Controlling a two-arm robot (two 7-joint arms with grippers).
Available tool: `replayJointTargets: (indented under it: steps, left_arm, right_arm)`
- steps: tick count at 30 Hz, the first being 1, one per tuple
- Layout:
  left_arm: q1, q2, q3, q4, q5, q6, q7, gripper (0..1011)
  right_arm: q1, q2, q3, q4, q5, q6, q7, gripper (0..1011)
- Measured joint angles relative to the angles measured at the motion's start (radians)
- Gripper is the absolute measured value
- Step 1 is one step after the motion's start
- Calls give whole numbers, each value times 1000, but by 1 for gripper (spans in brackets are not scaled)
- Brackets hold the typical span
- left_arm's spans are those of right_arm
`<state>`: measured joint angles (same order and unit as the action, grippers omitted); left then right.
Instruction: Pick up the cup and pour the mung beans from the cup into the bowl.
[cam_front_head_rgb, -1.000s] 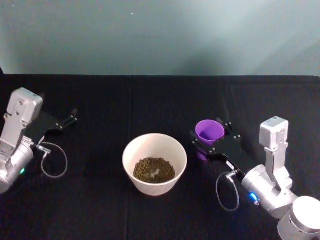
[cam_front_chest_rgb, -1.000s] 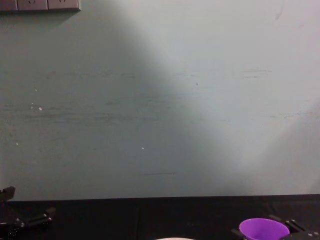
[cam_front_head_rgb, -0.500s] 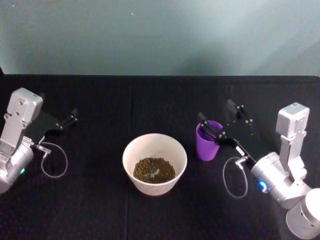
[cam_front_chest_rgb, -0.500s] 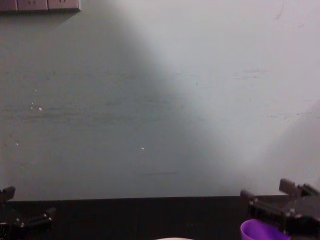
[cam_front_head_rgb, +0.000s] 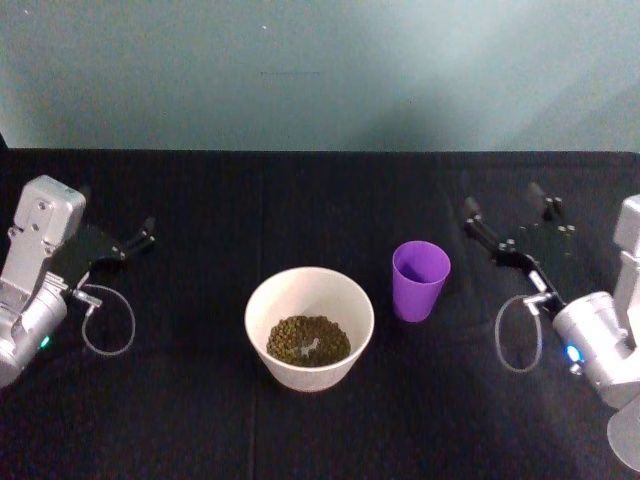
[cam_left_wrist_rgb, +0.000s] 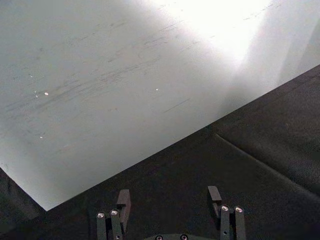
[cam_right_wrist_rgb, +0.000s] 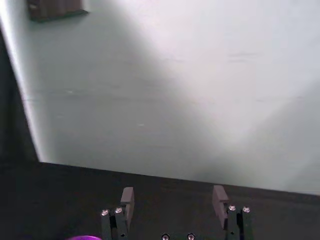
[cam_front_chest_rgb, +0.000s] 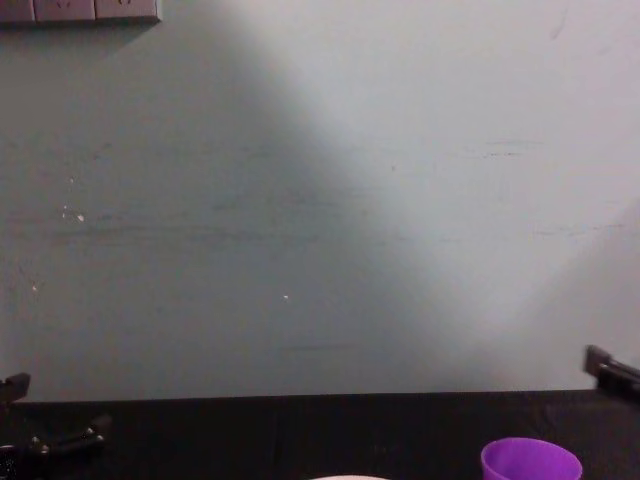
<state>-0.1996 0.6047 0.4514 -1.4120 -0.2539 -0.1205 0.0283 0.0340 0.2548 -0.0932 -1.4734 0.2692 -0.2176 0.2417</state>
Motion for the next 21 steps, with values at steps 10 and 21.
replayJointTargets:
  steps: [10,21]
  left_arm:
    - [0,0,0,0,0,0,0,1000]
    - [0,0,0,0,0,0,0,1000]
  right_arm:
    - [0,-3,20,34,-77,51,-45,1003]
    - [3,-5,11,42,-127,78,-52,1003]
